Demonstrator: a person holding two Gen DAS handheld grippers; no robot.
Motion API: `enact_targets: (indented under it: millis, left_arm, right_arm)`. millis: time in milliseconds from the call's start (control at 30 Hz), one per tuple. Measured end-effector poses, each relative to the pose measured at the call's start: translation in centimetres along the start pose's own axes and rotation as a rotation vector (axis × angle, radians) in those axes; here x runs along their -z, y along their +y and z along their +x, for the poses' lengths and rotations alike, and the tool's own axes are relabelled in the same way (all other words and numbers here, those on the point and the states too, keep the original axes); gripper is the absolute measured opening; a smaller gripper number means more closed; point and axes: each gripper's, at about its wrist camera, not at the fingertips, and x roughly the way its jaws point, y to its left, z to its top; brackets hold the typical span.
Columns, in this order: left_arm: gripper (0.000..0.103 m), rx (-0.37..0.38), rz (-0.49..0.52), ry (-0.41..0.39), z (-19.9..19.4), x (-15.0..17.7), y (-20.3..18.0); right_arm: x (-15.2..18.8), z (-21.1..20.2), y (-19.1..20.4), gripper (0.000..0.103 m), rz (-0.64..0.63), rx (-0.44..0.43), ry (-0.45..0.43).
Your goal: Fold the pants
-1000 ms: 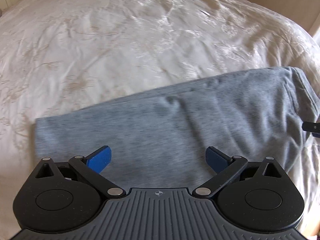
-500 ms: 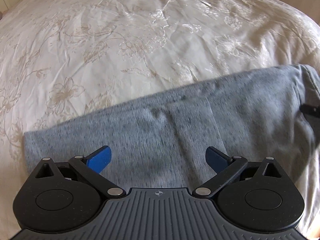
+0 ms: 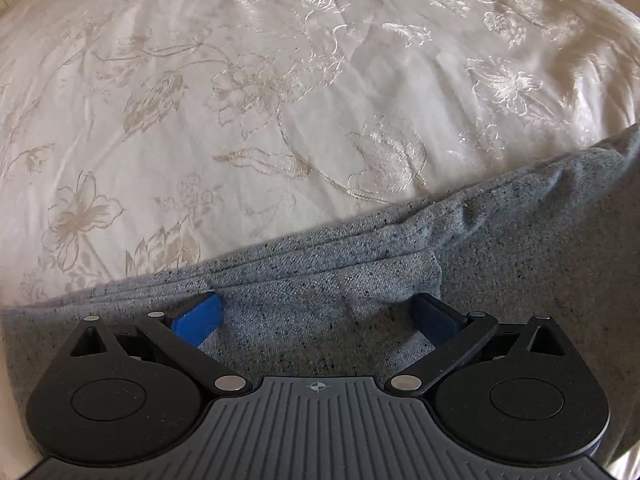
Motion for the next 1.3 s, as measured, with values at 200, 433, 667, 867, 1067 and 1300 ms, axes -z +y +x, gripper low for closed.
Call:
enact_targets:
  millis: [200, 433, 667, 867, 1067, 1300]
  left_arm:
    - [0.102, 0.037, 0.086, -0.113, -5.1, 2.7, -0.7]
    - [0.102, 0.201, 0.204, -0.014, -2.9, 8.0, -1.8]
    - [0.102, 0.228, -0.059, -0.176, -9.4, 9.8, 7.1]
    - [0.102, 0.142, -0.304, -0.187, -12.2, 14.9, 18.1]
    - [0.102, 0.033, -0.430, -0.134, -13.3, 20.1, 25.7]
    - [0.102, 0.026, -0.489, -0.177, -15.2, 20.8, 28.9]
  right_arm:
    - [0.0, -1.3, 3.8, 0.023, -0.090, 0.035, -0.031]
    - [0.9, -3.8, 11.5, 0.023, -0.232, 0.050, -0.073]
    - [4.8, -4.3, 23.4, 0.023, -0.421, 0.000, -0.086]
    - [14.6, -0.2, 34.1, 0.023, -0.681, -0.041, -0.040]
    - [29.3, 9.2, 39.2, 0.033, -0.961, 0.055, 0.134]
    - [32.0, 7.0, 38.5, 0.059, -0.954, -0.105, 0.172]
